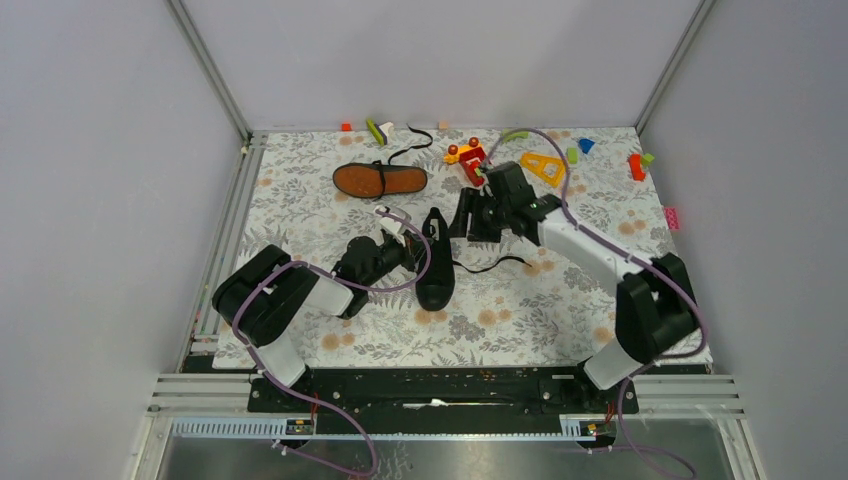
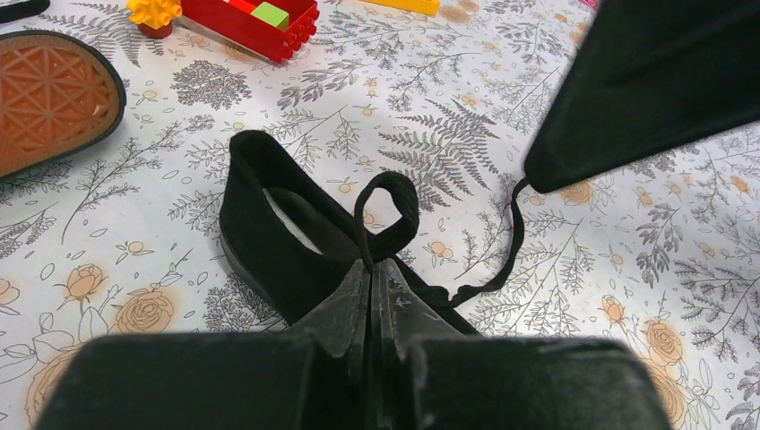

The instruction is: Tie the shoes

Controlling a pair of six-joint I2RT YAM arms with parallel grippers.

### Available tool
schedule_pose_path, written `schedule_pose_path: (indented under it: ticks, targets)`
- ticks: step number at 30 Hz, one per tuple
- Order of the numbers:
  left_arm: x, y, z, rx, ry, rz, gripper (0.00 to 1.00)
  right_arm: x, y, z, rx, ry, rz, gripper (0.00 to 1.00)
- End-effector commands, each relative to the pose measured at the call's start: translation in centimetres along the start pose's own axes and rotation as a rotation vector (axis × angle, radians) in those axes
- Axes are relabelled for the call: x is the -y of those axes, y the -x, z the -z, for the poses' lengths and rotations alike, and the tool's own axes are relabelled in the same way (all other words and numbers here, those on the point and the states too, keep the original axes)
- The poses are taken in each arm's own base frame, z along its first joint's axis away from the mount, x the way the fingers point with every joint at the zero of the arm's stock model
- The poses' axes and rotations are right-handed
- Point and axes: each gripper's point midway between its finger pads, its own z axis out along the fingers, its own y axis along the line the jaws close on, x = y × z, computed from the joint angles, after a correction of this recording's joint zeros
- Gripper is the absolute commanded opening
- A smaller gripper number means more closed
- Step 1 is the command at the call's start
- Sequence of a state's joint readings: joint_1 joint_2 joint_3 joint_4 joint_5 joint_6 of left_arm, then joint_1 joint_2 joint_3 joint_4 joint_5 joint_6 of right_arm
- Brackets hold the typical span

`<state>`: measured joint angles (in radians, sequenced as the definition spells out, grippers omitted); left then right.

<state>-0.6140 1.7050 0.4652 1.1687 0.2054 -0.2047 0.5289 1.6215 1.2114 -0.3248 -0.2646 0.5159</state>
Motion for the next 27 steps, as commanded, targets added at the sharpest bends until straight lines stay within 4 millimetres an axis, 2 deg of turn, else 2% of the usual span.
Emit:
schedule_pose_path:
  ticks: [1,6,13,16,18,27]
  targets:
    - [0.1,3.1,-0.4,0.097,0.001,0.008,0.00,1.0,0.4,0.6,0.194,0.000,-0.287,0.70]
    - [-0.6,3.7,0.5,0.133,0.050,0.000,0.00,4.6,-2.6,-0.2,0.275,-0.129,-0.690,0.69]
    - [0.0,3.8,0.2,0.148,0.008,-0.012,0.00,4.0,-4.9,-2.3,0.303,-0.037,-0.963,0.63]
    - [0.2,3.9,0.4,0.160,-0.008,-0.026,0.00,4.4,-5.4,-3.1,0.318,-0.014,-1.060,0.60]
    - [0.4,3.9,0.4,0.169,-0.016,-0.030,0.00,4.3,-4.9,-3.5,0.338,0.019,-1.099,0.59]
    - [0.3,3.8,0.1,0.170,-0.018,-0.032,0.00,4.9,-4.4,-5.7,0.364,0.020,-1.178,0.53]
